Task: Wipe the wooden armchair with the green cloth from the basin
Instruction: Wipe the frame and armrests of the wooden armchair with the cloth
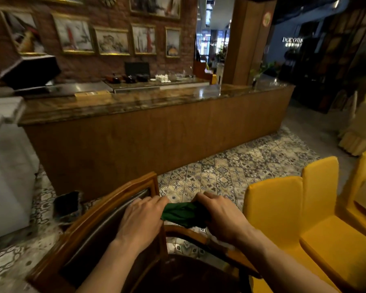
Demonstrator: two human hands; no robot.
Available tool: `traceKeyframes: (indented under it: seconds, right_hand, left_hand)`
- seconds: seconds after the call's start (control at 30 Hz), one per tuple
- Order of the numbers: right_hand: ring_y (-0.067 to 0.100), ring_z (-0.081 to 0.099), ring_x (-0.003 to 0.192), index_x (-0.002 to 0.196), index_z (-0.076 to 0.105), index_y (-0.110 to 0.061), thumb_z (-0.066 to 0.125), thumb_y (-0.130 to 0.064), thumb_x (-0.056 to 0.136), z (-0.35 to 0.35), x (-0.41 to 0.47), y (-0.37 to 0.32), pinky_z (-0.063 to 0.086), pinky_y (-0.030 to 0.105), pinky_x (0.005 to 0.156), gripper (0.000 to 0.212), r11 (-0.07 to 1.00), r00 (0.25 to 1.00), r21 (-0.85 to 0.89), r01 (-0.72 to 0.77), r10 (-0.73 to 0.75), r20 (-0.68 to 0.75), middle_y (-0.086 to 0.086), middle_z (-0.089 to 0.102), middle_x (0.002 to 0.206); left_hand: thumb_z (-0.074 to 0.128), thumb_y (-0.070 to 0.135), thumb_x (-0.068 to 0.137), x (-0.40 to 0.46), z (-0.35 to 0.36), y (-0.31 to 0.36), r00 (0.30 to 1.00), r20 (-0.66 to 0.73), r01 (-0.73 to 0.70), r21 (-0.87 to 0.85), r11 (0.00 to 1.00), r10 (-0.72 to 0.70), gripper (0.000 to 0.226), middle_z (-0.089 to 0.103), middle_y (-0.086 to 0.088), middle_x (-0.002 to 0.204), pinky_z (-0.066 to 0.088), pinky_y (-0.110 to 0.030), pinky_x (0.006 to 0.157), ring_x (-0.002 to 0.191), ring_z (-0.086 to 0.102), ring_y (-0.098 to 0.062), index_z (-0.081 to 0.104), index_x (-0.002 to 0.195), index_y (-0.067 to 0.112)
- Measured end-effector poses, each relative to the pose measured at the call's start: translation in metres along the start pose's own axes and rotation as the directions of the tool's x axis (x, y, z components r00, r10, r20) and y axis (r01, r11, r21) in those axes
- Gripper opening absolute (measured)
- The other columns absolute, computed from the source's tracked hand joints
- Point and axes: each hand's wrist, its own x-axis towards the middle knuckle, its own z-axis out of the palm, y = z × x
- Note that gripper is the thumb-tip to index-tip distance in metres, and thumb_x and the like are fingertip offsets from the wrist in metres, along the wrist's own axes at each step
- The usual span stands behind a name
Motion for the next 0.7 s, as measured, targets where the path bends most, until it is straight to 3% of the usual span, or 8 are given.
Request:
traceKeyframes:
  seconds: [0.2, 0.37, 0.7]
  right_hand:
    - [0.022, 0.061, 0.077, 0.117, 0.051, -0.026, 0.074, -0.028, 0.085, -0.031, 0.033, -0.034, 0.052, 0.038, 0.061, 0.039, 0.994, 0.995, -0.101, 0.036, -0.045, -0.085, 0.000, 0.063, 0.103]
    - [0.019, 0.057, 0.070, 0.109, 0.048, -0.033, 0.075, -0.031, 0.080, -0.062, 0.054, -0.049, 0.036, 0.031, 0.053, 0.040, 0.989, 0.982, -0.094, 0.114, -0.126, -0.139, -0.006, 0.057, 0.092]
    - [0.023, 0.062, 0.079, 0.112, 0.051, -0.032, 0.075, -0.032, 0.080, -0.132, 0.086, -0.059, 0.049, 0.037, 0.056, 0.040, 0.944, 0.915, -0.055, 0.326, -0.329, -0.235, -0.005, 0.060, 0.100]
  left_hand:
    - [0.066, 0.020, 0.087, -0.005, -0.052, -0.018, 0.996, -0.090, 0.033, 0.079, 0.996, -0.025, 0.030, 0.065, 0.012, 0.108, 0.044, -0.033, 0.088, 0.105, 0.062, -0.013, 0.053, 0.111, 0.033]
    - [0.066, 0.021, 0.087, -0.008, -0.093, -0.017, 0.986, -0.155, 0.089, 0.146, 0.985, -0.066, 0.030, 0.065, 0.012, 0.103, 0.045, -0.033, 0.083, 0.098, 0.063, -0.014, 0.051, 0.109, 0.033]
    - [0.065, 0.018, 0.086, -0.015, -0.177, 0.021, 0.937, -0.301, 0.271, 0.301, 0.914, -0.179, 0.030, 0.065, 0.009, 0.105, 0.040, -0.033, 0.078, 0.101, 0.062, -0.017, 0.052, 0.110, 0.031]
